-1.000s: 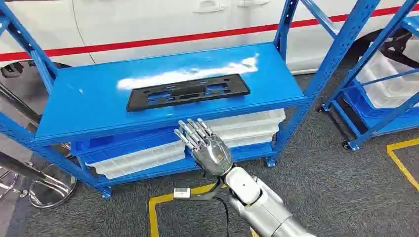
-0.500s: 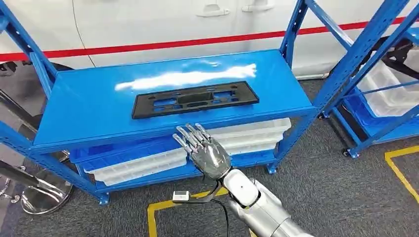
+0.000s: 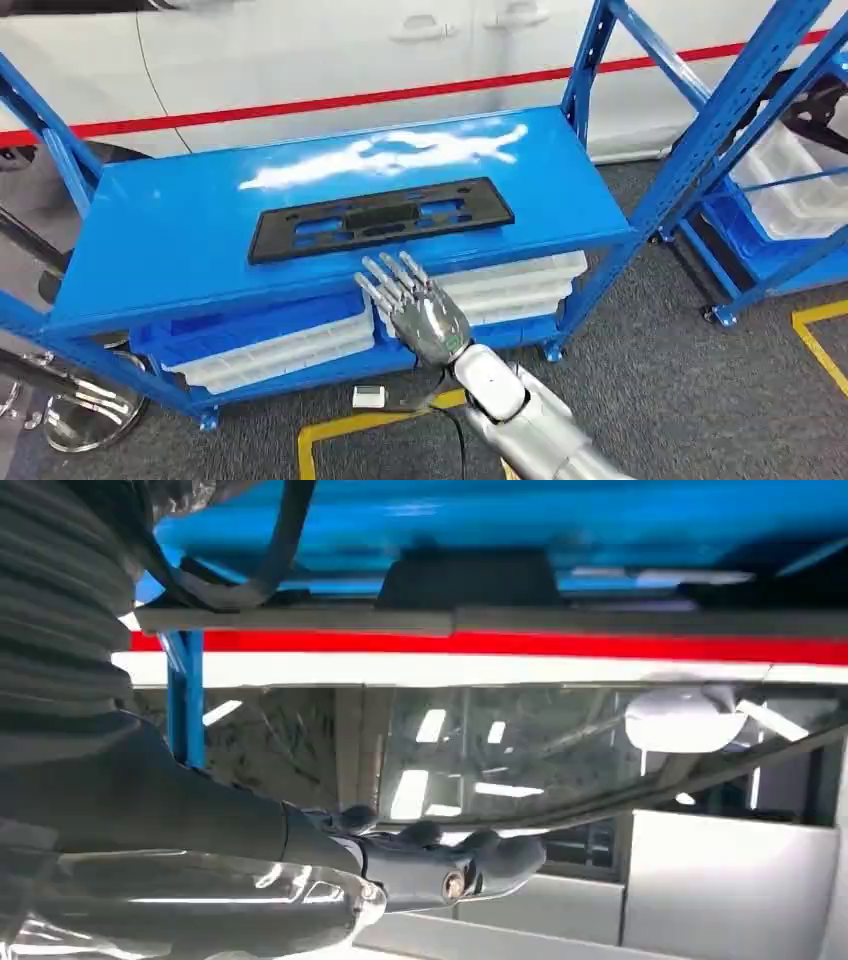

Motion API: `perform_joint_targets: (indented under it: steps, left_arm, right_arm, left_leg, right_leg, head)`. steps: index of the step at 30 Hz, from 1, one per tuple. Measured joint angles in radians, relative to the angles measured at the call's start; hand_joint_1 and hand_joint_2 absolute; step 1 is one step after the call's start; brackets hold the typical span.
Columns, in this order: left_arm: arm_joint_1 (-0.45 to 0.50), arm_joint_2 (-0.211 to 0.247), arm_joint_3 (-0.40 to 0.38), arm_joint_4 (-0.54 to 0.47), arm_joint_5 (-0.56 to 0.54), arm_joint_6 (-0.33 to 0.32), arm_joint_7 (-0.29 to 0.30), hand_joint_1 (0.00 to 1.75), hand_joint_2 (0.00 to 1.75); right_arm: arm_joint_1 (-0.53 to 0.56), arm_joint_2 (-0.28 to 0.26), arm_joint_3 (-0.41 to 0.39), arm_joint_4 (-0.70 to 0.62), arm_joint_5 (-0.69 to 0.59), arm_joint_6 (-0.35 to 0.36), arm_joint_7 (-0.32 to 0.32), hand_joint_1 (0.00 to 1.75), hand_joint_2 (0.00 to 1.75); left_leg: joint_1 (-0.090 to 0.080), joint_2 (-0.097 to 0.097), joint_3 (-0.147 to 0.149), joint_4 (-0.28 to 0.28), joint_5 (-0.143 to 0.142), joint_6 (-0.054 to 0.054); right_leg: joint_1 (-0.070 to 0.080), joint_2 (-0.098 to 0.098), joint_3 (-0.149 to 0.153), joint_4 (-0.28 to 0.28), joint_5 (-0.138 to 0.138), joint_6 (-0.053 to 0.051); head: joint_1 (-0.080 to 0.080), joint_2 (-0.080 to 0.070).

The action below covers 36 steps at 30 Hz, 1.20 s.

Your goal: Take the parts from the cabinet and place them on the table.

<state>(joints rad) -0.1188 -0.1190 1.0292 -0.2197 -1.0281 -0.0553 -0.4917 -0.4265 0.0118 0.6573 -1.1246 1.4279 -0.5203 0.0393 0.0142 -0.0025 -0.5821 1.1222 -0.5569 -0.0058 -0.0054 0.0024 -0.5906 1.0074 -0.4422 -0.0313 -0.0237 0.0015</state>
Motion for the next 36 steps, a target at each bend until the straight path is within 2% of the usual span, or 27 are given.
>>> perform_joint_targets:
  steps: [2,3,4,5,7,9,11,12,13,14,15,17,18,19,20,22,23,25,27,28,29,30,32,33,34,35,36]
  left_arm:
    - [0.005,0.000,0.000,0.000,0.000,0.000,0.000,0.00,0.00]
    - [0.008,0.000,0.000,0.000,0.000,0.001,0.000,0.00,0.00]
    - [0.010,0.000,0.000,0.000,0.000,0.002,0.000,0.00,0.00]
    - [0.009,0.000,0.000,0.000,0.000,0.002,0.000,0.00,0.00]
    - [0.009,0.001,0.000,0.000,0.001,0.003,0.000,0.00,0.00]
    - [0.007,0.000,0.000,0.000,0.001,0.004,0.000,0.00,0.00]
    - [0.008,0.000,0.000,0.000,0.001,0.005,0.000,0.00,0.00]
    - [0.009,0.000,0.000,0.000,0.001,0.005,0.000,0.00,0.00]
    - [0.009,-0.001,0.000,0.000,0.001,0.005,0.000,0.00,0.00]
    - [0.008,-0.001,0.000,0.000,0.001,0.005,0.000,0.00,0.00]
    - [0.006,0.000,0.000,0.000,0.001,0.005,0.000,0.00,0.00]
    - [0.006,0.000,0.000,0.000,0.001,0.005,0.000,0.00,0.00]
    - [0.006,0.000,0.000,0.000,0.000,0.005,0.000,0.00,0.00]
    - [0.006,0.000,0.000,0.000,0.000,0.005,0.000,0.00,0.00]
    - [0.008,0.000,0.000,0.000,-0.002,0.005,0.001,0.00,0.00]
    - [0.008,-0.002,-0.001,0.000,-0.003,0.005,0.001,0.00,0.00]
    - [0.008,-0.003,-0.001,0.000,-0.003,0.005,0.001,0.00,0.00]
    - [0.005,-0.005,-0.001,0.000,-0.003,0.005,0.001,0.00,0.00]
    - [0.005,-0.005,-0.001,0.000,-0.003,0.004,0.002,0.00,0.00]
    - [0.002,-0.005,-0.001,0.000,-0.003,0.003,0.001,0.00,0.00]
    - [0.002,-0.003,-0.001,0.000,-0.003,0.003,0.001,0.00,0.00]
    - [0.000,-0.004,-0.001,0.000,-0.003,0.003,0.001,0.00,0.00]
    - [0.001,-0.005,-0.001,0.000,-0.001,0.003,0.002,0.00,0.00]
    - [0.004,-0.004,-0.001,0.000,-0.001,0.003,0.002,0.00,0.00]
    - [0.007,-0.004,-0.001,0.000,-0.001,0.003,0.002,0.00,0.00]
    - [0.008,-0.004,-0.001,0.000,0.000,0.003,0.002,0.00,0.00]
    - [0.007,-0.004,-0.001,0.000,0.000,0.003,0.002,0.00,0.00]
  right_arm:
    - [0.003,0.000,0.001,-0.001,0.000,0.004,0.000,0.00,1.75]
    - [0.006,0.000,0.001,0.000,0.000,0.005,0.001,0.00,1.75]
    - [0.008,0.000,0.001,-0.001,0.000,0.005,0.001,0.00,1.75]
    - [0.008,0.000,0.002,-0.001,0.000,0.005,0.002,0.00,1.75]
    - [0.008,0.000,0.002,-0.003,0.000,0.006,0.002,0.00,1.75]
    - [0.006,0.000,0.002,-0.003,0.000,0.008,0.002,0.00,1.75]
    - [0.008,0.000,0.002,-0.004,0.000,0.008,0.003,0.00,1.75]
    - [0.007,0.000,0.003,-0.004,0.000,0.008,0.003,0.00,1.75]
    - [0.006,0.000,0.003,-0.008,0.000,0.008,0.003,0.00,1.75]
    - [0.004,-0.001,0.003,-0.009,0.000,0.009,0.003,0.00,1.75]
    - [0.002,-0.001,0.003,-0.009,0.000,0.011,0.003,0.00,1.75]
    - [0.006,-0.002,0.004,-0.008,0.000,0.020,0.003,0.00,1.75]
    - [0.009,-0.003,0.004,-0.007,0.000,0.021,0.003,0.00,1.75]
    - [0.010,-0.004,0.005,-0.006,0.000,0.023,0.003,0.00,1.75]
    - [0.010,-0.005,0.006,-0.006,0.000,0.024,0.003,0.00,1.75]
    - [0.008,-0.005,0.006,-0.006,0.000,0.024,0.003,0.00,1.75]
    - [0.008,-0.005,0.006,-0.005,0.000,0.024,0.003,0.00,1.75]
    - [0.005,-0.006,0.008,-0.005,0.000,0.024,0.003,0.00,1.75]
    - [0.005,-0.007,0.008,-0.005,0.000,0.024,0.003,0.00,1.75]
    - [0.004,-0.007,0.008,-0.005,0.000,0.023,0.003,0.00,1.75]
    - [0.004,-0.006,0.008,-0.006,0.001,0.023,0.003,0.00,1.75]
    - [0.002,-0.006,0.008,-0.005,0.002,0.023,0.004,0.00,1.75]
    - [0.002,-0.006,0.009,-0.005,0.003,0.023,0.005,0.00,1.75]
    - [0.003,-0.006,0.009,-0.004,0.003,0.023,0.005,0.00,1.75]
    - [0.005,-0.006,0.009,-0.003,0.003,0.023,0.005,0.00,1.75]
    - [0.005,-0.006,0.009,-0.003,0.004,0.023,0.005,0.00,1.75]
    - [0.005,-0.006,0.009,-0.003,0.004,0.023,0.005,0.00,1.75]
  left_leg:
    - [0.001,0.000,-0.092,0.156,-0.055,-0.008]
    - [0.001,0.000,-0.125,0.199,-0.054,-0.011]
    - [0.001,0.000,-0.131,0.191,-0.028,-0.012]
    - [0.002,0.000,-0.116,0.136,0.023,-0.012]
    - [0.003,0.001,-0.046,-0.045,0.139,-0.007]
    - [-0.004,0.000,-0.020,-0.097,0.115,0.006]
    - [-0.006,-0.001,-0.024,-0.089,0.110,0.020]
    - [-0.005,-0.001,-0.023,-0.093,0.109,0.025]
    - [0.007,-0.001,-0.013,-0.104,0.112,0.033]
    - [0.006,-0.001,-0.006,-0.109,0.109,0.039]
    - [0.006,0.001,-0.002,-0.109,0.105,0.046]
    - [0.004,0.001,0.006,-0.109,0.098,0.051]
    - [0.004,0.000,0.011,-0.109,0.093,0.051]
    - [0.005,-0.001,0.018,-0.109,0.087,0.050]
    - [0.005,-0.002,0.029,-0.109,0.080,0.049]
    - [0.005,-0.003,0.051,-0.109,0.065,0.043]
    - [0.005,-0.004,0.055,-0.110,0.058,0.038]
    - [-0.001,-0.005,0.056,-0.109,0.051,0.024]
    - [0.001,-0.002,0.063,-0.120,0.048,0.013]
    - [-0.001,-0.001,0.069,-0.120,0.042,0.006]
    - [0.003,0.000,0.065,-0.101,0.031,0.003]
    - [0.003,-0.001,0.038,-0.048,0.006,0.001]
    - [0.005,-0.001,-0.057,0.118,-0.056,-0.006]
    - [0.005,-0.001,-0.100,0.182,-0.068,-0.008]
    - [0.005,-0.001,-0.124,0.205,-0.056,-0.009]
    - [0.005,-0.001,-0.124,0.178,-0.017,-0.008]
    - [0.005,-0.001,-0.102,0.108,0.039,-0.005]
  right_leg:
    - [0.002,-0.001,0.009,0.000,-0.010,-0.005]
    - [0.003,0.000,0.015,0.002,-0.016,-0.005]
    - [0.003,0.002,0.021,0.003,-0.021,-0.004]
    - [0.002,0.004,0.029,0.005,-0.029,-0.002]
    - [0.001,0.004,0.048,0.012,-0.048,0.005]
    - [0.008,0.006,0.045,0.021,-0.060,0.018]
    - [0.007,0.005,0.044,0.014,-0.059,0.025]
    - [0.008,0.005,0.048,0.010,-0.061,0.030]
    - [0.008,0.004,0.050,0.015,-0.072,0.037]
    - [0.008,0.002,0.039,0.046,-0.083,0.043]
    - [0.006,0.003,0.006,0.106,-0.110,0.045]
    - [0.000,0.003,-0.091,0.266,-0.165,0.052]
    - [-0.001,0.003,-0.130,0.319,-0.170,0.053]
    - [-0.002,0.002,-0.149,0.325,-0.145,0.054]
    - [-0.004,0.002,-0.140,0.281,-0.097,0.053]
    - [-0.004,0.002,-0.077,0.115,0.018,0.044]
    - [-0.002,0.002,-0.054,0.048,0.041,0.038]
    - [0.008,0.001,-0.039,0.030,0.015,0.031]
    - [0.011,0.005,-0.040,0.029,0.010,0.022]
    - [0.000,0.007,-0.029,0.016,0.012,0.016]
    - [-0.001,0.005,-0.018,0.006,0.011,0.011]
    - [-0.002,0.001,-0.011,0.004,0.007,0.004]
    - [0.001,-0.001,-0.004,0.005,-0.002,-0.004]
    - [0.002,0.000,-0.001,0.005,-0.006,-0.005]
    - [0.003,0.001,0.004,0.006,-0.010,-0.005]
    - [0.003,0.003,0.011,0.008,-0.016,-0.004]
    - [0.003,0.004,0.020,0.010,-0.023,-0.002]
  head:
    - [0.000,0.000]
    - [0.000,0.000]
    - [0.000,0.000]
    - [0.000,0.000]
    - [0.000,0.000]
    - [0.000,0.000]
    - [0.000,0.000]
    - [0.000,0.000]
    - [0.000,0.000]
    - [0.001,0.000]
    - [0.000,0.000]
    - [0.001,0.000]
    - [0.001,0.000]
    - [0.001,0.000]
    - [0.001,0.000]
    - [0.001,0.000]
    - [0.001,0.000]
    - [0.000,0.000]
    - [0.001,0.000]
    - [0.001,0.000]
    - [0.001,0.000]
    - [0.000,0.000]
    - [0.000,0.000]
    - [0.000,0.000]
    - [0.000,0.000]
    - [0.000,0.000]
    - [0.000,0.000]
